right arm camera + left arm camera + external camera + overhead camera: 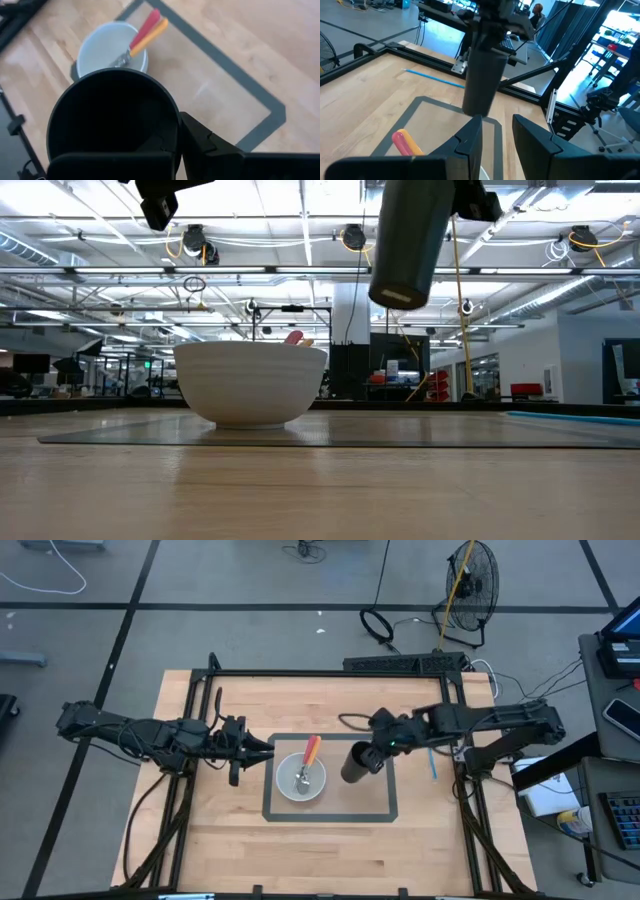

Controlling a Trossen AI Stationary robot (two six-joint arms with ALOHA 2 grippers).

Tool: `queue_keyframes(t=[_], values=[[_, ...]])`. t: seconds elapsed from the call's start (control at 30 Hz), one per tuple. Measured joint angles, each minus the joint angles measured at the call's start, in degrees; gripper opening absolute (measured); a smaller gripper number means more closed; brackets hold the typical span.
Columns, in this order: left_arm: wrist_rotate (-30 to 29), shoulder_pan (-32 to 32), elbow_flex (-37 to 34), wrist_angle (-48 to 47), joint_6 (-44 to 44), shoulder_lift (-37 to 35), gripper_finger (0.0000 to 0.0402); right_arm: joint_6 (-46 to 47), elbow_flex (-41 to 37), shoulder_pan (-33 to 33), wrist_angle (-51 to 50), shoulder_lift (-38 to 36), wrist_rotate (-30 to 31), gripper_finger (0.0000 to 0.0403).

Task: Pick & Place Utensil
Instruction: Put the black cup on the light brown mat to the right of the white bowl

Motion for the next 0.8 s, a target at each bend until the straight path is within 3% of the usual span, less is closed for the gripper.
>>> queue_keyframes(t=[0.47, 0.8], values=[[0.1, 0.0, 0.0, 0.0, -0.4, 0.0, 0.0113, 2.3, 0.0, 0.5, -0.2, 12.6, -0.1, 0.0000], [0.1, 0.0, 0.0, -1.0, -0.6, 0.0, 0.0113, 0.1, 0.0, -1.4, 1.8, 16.6, -1.6, 0.0002]])
